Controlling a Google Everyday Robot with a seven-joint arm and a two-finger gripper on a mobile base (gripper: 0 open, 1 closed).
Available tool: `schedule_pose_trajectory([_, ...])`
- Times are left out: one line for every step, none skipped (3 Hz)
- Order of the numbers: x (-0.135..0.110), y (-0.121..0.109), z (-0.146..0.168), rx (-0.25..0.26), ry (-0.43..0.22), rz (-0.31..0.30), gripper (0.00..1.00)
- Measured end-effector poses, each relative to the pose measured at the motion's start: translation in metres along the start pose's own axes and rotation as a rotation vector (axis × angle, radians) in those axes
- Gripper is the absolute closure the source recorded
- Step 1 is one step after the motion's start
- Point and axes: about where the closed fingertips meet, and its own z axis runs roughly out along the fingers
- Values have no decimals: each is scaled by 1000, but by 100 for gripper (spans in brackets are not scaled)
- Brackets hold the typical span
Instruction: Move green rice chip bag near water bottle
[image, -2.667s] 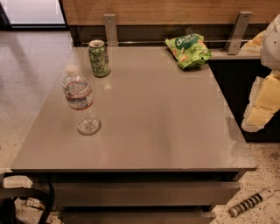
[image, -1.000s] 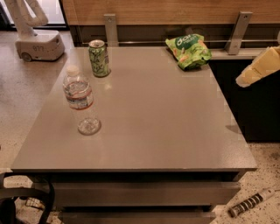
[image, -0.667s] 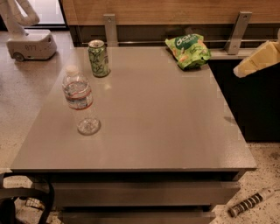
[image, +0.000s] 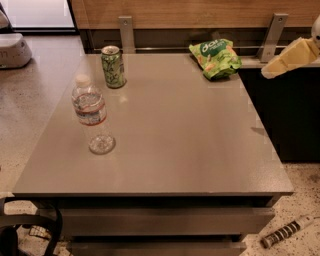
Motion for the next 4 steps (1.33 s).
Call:
schedule_pose_trajectory([-16, -16, 29, -5, -22, 41, 0])
schedule_pose_trajectory([-36, -35, 66, 1, -68, 121, 0])
schedule_pose_trajectory([-58, -45, 110, -38, -140, 215, 0])
schedule_pose_trajectory([-78, -45, 150, -96, -187, 283, 0])
